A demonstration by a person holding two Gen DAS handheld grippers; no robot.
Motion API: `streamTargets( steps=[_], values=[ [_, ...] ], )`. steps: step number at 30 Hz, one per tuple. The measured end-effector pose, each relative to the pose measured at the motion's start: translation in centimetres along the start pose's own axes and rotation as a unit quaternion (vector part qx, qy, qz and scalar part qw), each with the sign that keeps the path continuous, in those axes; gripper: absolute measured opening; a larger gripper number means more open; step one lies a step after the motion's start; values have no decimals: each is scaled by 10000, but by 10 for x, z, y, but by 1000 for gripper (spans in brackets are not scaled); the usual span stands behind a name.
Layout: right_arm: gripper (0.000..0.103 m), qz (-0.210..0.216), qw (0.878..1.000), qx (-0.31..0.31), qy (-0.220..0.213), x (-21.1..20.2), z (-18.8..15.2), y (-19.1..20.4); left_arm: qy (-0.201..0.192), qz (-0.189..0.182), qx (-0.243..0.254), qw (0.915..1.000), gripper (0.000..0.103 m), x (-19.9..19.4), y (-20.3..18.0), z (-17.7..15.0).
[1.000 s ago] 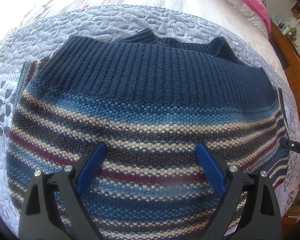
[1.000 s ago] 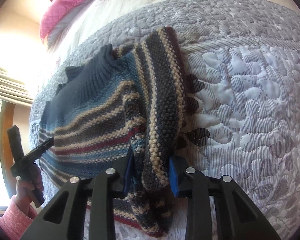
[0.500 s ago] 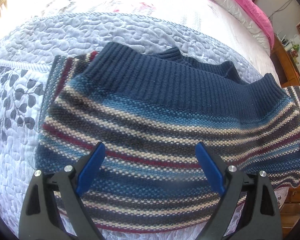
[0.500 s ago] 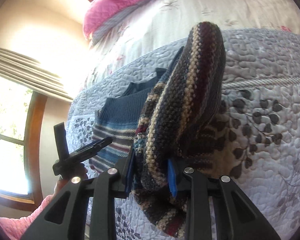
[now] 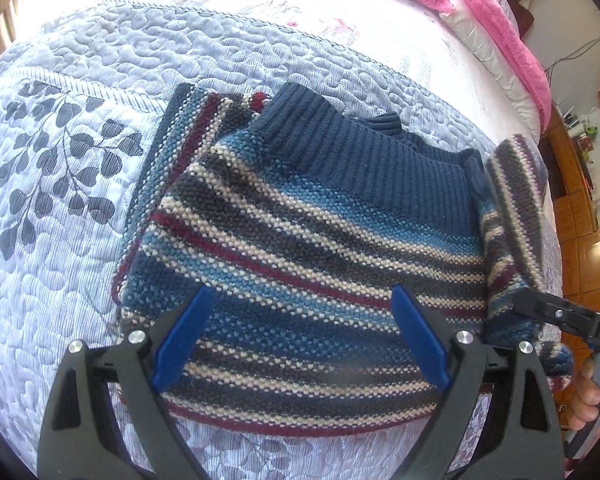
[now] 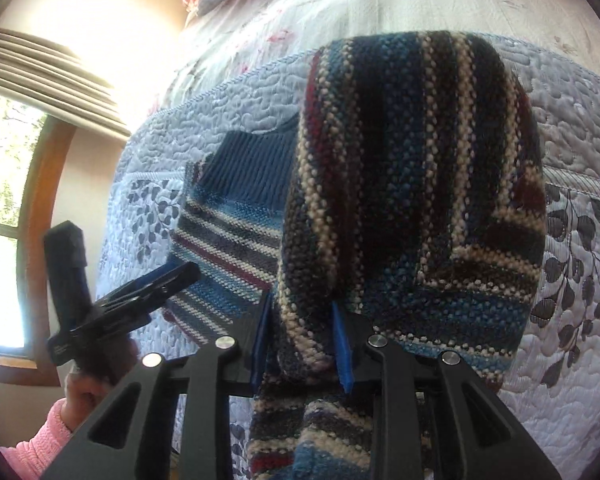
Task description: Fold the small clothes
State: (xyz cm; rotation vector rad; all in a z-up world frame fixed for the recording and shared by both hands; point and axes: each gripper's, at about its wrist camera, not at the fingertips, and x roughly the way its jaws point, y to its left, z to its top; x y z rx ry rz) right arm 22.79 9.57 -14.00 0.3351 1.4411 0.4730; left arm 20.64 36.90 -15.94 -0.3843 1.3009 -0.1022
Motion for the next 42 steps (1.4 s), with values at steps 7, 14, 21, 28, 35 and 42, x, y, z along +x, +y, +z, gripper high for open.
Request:
streamTargets(
  steps=[7,14,21,28,35,42],
  values=[
    [30,203,9992,302,171,35,-1,-13,-25,-146,37,9999,90,-5,-4,2],
    [59,642,9974,279,-193,-19,-11,-22,142,-653,-58,9977,90,0,-24,4],
    [59,180,9946,606,-827,-85,-41,-72,553,-1272,-60,9903,90,27,-72,0],
    [59,-209,9926,924,-757,-97,-64,-130,870,-1321,33,9874,90,59,-109,-12],
    [59,-202,9931,928,-690,-83,-76,-135,944,-1361,-66,9862,89,71,-128,-13],
    [59,-199,9930,930,-701,-86,-82,-139,1129,-1923,-407,9740,85,84,-149,-23]
  ],
)
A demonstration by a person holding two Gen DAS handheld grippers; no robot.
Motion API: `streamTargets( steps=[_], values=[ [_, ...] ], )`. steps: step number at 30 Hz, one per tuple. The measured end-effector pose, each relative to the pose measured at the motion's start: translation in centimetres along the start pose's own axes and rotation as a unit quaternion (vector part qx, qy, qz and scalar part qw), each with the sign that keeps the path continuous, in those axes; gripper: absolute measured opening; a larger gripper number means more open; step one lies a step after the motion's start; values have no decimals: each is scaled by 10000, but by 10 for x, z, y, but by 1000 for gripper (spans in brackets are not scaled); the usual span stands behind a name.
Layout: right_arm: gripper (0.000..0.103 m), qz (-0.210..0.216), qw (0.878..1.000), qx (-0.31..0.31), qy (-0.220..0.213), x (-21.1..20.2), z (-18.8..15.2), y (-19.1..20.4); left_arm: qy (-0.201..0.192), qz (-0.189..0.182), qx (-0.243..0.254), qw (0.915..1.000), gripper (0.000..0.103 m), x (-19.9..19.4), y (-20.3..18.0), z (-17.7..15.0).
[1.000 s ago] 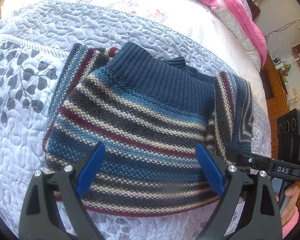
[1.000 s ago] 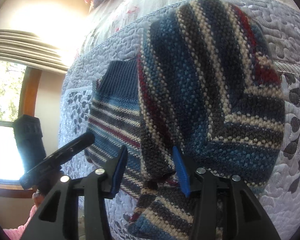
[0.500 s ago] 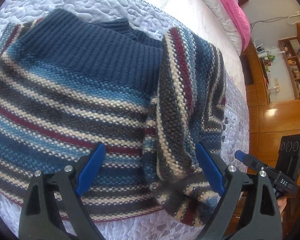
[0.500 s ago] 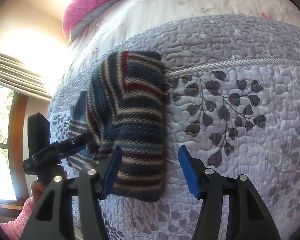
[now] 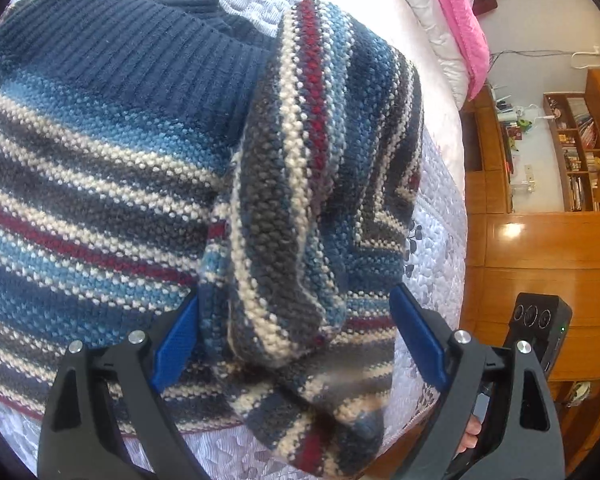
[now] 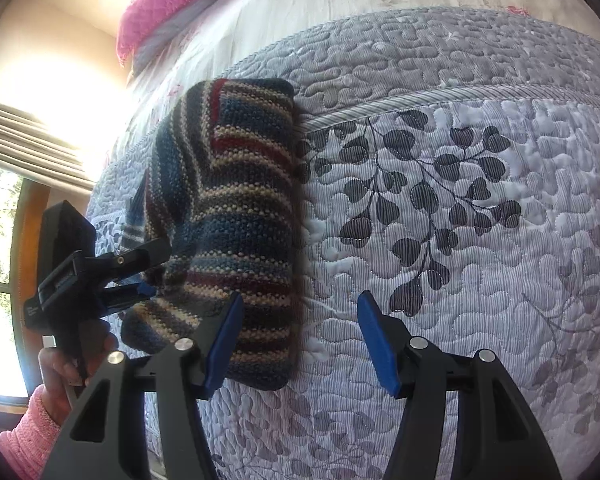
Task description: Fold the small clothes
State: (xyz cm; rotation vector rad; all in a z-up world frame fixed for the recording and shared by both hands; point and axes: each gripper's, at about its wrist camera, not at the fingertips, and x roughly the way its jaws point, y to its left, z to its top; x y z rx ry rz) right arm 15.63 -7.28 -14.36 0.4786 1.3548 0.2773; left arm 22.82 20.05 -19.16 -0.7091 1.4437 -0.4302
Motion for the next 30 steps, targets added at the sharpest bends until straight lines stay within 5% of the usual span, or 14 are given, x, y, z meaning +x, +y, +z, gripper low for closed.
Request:
streamTargets(
  steps=[4,11,16,24,30],
  values=[
    [59,-50,10000,-42,-3,-3,-4,-3,-108,79,-67,9999,56,-2,2,0],
    [59,-97,9998,114,89,3,-7,-8,-395,251,-14,9989,36,-14,-7,-2],
    [61,-134,9997,144,141,6,-9,-7,-665,-46,160,9976,35,-29,-24,-2],
    [61,-160,9998,116,100,3,-10,-3,-244,131,27,9996,41,7,-17,10],
    [61,-197,9993,318,82,0,-14,-11,-831,-267,155,9961,32,-24,-23,7]
  ],
)
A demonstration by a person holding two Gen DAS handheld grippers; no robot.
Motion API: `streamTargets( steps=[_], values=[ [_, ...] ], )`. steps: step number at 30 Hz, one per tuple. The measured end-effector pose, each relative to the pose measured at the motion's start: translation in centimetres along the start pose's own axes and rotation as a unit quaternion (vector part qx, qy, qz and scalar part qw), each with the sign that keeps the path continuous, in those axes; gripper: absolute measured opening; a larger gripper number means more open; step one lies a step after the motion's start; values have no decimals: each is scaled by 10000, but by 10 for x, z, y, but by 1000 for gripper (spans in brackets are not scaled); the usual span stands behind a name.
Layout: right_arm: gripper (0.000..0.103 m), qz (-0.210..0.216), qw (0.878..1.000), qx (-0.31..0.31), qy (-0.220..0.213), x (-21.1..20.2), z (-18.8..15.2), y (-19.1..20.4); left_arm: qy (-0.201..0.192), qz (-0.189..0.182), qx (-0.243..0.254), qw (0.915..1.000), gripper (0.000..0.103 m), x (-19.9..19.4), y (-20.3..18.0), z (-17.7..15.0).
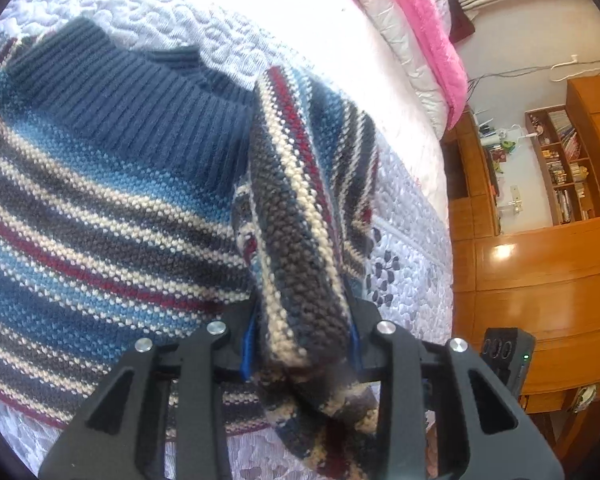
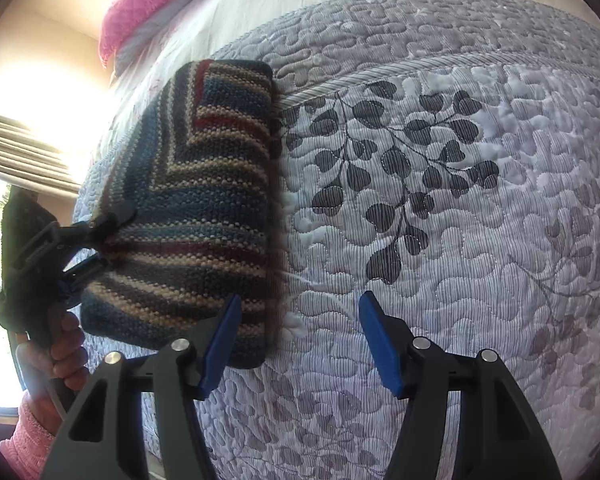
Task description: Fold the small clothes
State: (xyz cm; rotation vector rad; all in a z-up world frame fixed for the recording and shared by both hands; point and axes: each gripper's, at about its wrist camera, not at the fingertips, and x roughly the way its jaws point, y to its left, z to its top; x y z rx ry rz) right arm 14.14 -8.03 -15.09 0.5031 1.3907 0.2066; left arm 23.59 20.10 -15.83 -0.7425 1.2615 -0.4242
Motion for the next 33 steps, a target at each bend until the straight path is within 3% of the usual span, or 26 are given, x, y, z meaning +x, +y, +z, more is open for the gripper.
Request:
streamTargets(
  steps=[7,12,19,21,26,29,33],
  values=[
    [61,42,10000,5,-67,-2,4,3,-637,-50,52,9979,31,-62,1,15],
    [62,111,9998,-149,15,9,7,20,-903,248,123,9955,31,-119,21,27],
    [62,202,9984,-512,162,29,9,54,-1238,832,-34,9888,27,-194,85,43],
    [63,259,9978,-576,216,36,10,65,-1201,1024,-76,9874,27,-199,100,45],
    [64,430,9946,-887,328,52,9,101,-949,914,-341,9907,29,-184,136,30],
    [64,396,9927,-1071,387,60,8,118,-684,766,-610,9928,39,-162,157,24],
    [69,384,9910,-1196,455,63,2,126,-458,663,-828,9933,60,-151,173,13]
  ],
)
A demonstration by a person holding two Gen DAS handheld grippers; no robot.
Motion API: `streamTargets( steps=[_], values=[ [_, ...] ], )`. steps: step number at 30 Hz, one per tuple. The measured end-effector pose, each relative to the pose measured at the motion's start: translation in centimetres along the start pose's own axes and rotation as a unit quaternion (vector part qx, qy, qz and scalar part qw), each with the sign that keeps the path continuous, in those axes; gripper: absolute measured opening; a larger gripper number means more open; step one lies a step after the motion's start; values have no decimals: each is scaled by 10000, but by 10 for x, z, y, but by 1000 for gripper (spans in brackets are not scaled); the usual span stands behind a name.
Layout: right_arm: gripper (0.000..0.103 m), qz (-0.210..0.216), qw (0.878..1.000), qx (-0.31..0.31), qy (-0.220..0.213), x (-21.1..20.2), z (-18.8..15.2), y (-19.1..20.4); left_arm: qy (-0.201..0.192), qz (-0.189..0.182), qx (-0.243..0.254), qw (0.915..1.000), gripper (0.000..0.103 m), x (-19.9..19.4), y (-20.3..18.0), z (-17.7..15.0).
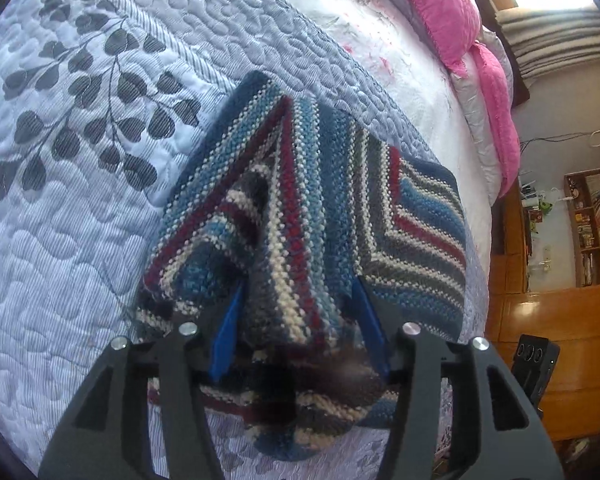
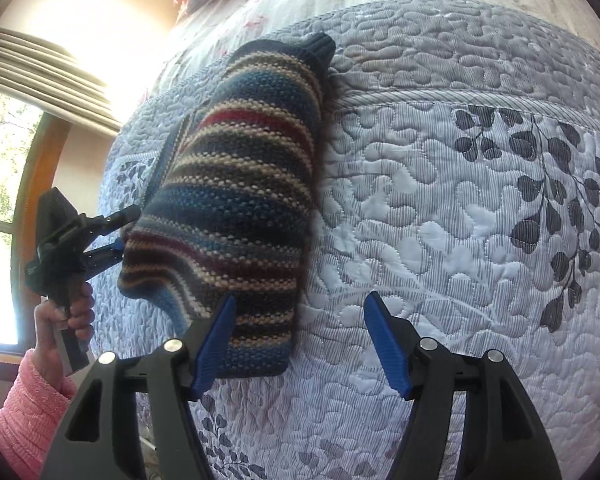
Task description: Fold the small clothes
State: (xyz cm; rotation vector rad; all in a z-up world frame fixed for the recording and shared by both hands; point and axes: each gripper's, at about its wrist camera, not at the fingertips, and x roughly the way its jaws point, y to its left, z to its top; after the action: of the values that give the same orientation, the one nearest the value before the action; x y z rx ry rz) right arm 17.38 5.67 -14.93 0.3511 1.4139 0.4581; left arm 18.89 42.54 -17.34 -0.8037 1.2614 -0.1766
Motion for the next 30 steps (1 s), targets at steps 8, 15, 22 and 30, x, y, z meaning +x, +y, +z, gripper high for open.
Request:
streamTargets(
  steps=[8,15,22,30],
  values=[
    [69,-36,9999,6,118,8,-3,-1,309,-340,-385,9982,78,-5,12,-36],
    [70,46,9997,-94,217,15,-9,10,672,-495,-775,9935,87,8,21,-58],
    [70,148,9994,-195,225,23,-8,32,789,-423,-832,9925,24,18,26,-54],
    [72,298,9988,-291,263,28,-8,48,-119,-169,-163,9997,18,-59,29,-31]
  ],
)
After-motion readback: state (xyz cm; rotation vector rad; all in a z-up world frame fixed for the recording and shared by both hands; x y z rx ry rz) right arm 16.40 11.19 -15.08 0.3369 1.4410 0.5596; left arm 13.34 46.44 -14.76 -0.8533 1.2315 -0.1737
